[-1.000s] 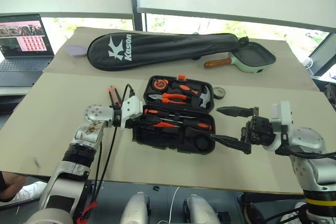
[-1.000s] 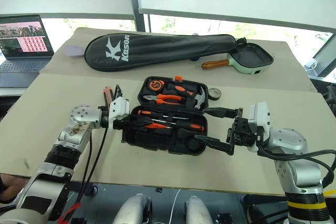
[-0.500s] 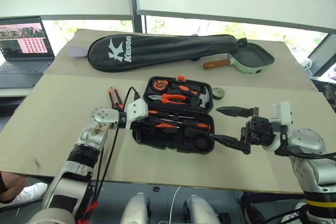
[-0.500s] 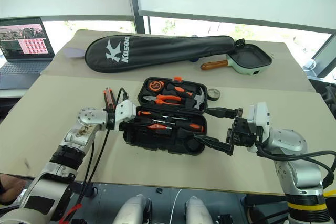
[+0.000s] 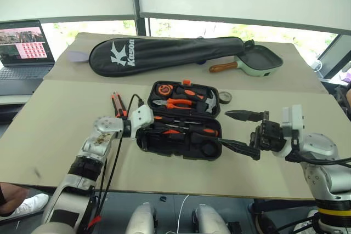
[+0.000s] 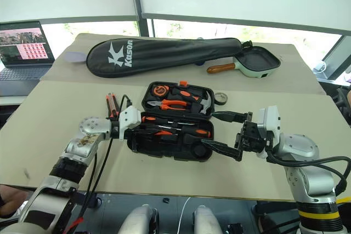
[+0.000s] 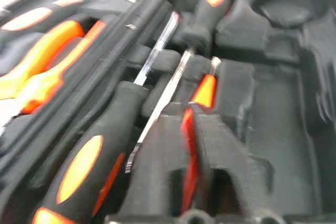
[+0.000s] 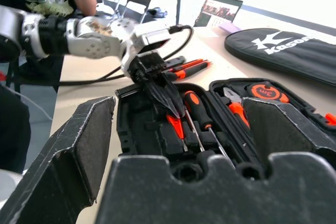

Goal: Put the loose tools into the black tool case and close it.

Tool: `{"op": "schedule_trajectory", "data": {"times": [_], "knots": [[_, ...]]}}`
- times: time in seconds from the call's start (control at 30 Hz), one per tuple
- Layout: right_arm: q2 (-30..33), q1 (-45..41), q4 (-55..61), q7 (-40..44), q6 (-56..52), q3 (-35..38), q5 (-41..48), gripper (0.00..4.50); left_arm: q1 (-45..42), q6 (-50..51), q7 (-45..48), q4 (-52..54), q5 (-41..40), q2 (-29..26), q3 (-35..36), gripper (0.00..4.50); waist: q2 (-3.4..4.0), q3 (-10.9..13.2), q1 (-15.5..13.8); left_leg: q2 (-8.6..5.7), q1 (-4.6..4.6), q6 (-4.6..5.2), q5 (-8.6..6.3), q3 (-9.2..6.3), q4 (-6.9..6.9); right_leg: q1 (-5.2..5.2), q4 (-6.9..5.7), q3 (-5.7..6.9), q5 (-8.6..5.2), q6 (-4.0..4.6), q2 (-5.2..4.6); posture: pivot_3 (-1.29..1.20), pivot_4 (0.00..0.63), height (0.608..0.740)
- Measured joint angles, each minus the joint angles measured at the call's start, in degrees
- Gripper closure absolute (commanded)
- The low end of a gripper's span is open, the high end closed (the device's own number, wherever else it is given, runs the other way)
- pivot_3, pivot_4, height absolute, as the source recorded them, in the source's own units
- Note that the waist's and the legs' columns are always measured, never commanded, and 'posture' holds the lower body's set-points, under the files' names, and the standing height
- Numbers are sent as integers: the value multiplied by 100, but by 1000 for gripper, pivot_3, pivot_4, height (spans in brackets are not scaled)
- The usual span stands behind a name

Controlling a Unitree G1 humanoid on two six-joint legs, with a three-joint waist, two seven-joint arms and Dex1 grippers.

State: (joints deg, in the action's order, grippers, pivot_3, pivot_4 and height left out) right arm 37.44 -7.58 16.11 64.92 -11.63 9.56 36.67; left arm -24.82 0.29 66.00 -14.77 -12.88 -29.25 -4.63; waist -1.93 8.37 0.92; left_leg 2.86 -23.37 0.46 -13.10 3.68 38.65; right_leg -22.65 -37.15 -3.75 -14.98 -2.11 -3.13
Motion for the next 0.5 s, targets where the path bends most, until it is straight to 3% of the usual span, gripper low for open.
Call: {"op": "schedule_trajectory", "data": {"times": [0.23, 0.37, 0.5], "knots": [[-172, 240, -483, 110, 824, 202, -289, 0, 1814, 577, -397, 1653, -975, -853, 1751, 192, 2, 4, -2, -1, -2, 0, -1, -10, -13, -12, 3, -6, -1, -2, -21, 0, 150, 740], [-245, 433, -853, 186, 1160, 292, -397, 0, 3132, 1343, -1096, 2198, -1334, -931, 2941, 91, -4, 6, -13, 4, 2, 0, -1, -11, -14, -10, 4, -4, -1, -2, -26, 0, 150, 740], [-273, 444, -996, 270, 1231, 272, -392, 0, 4287, 1773, -1914, 2724, -1648, -454, 4075, 91, -4, 6, -11, 5, 13, -1, -2, -11, -21, -1, 7, -3, -3, 0, -32, 0, 150, 740]]}}
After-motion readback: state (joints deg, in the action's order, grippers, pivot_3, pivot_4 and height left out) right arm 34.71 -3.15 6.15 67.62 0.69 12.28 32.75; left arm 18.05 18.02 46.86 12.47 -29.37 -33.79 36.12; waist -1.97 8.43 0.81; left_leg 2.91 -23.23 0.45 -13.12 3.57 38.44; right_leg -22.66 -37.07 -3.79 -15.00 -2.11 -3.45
